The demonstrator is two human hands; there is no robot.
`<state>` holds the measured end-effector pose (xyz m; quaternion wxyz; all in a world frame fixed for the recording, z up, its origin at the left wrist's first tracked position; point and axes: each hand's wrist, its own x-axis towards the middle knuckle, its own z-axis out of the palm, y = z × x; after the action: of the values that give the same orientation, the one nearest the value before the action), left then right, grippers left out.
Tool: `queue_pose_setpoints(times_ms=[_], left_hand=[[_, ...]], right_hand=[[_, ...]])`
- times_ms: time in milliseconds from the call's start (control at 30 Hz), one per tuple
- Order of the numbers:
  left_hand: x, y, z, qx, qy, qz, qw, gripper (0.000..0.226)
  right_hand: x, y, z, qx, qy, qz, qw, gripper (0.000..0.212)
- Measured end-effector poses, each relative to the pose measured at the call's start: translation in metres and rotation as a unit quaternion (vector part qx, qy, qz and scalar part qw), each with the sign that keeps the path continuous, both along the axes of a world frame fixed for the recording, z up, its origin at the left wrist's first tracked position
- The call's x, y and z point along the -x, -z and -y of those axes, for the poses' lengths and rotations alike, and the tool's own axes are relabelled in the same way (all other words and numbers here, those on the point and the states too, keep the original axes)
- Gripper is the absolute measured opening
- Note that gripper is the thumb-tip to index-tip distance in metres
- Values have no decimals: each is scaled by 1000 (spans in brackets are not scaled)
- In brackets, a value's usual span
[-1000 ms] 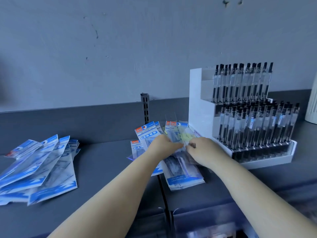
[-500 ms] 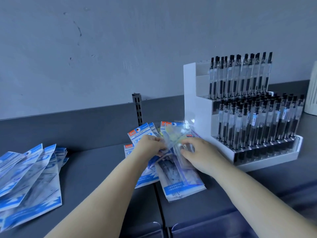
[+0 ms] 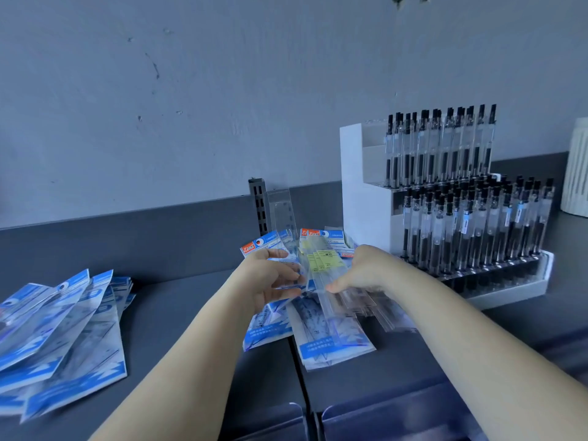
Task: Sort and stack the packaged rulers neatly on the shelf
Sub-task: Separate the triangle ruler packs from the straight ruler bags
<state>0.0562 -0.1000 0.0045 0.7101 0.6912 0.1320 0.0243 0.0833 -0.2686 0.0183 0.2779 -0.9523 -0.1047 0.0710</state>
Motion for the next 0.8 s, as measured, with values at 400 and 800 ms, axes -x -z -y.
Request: queue_pose_setpoints(times_ms=[400,800], left_hand=[[17,-12,-6,-34,-20,32,999,22],[134,-17,-112,-23,-113,120,986,20]], right_hand=[[-13,24,-22,-120,19,126,985,15],[82,6,-115,-476,-126,-45,869,28]])
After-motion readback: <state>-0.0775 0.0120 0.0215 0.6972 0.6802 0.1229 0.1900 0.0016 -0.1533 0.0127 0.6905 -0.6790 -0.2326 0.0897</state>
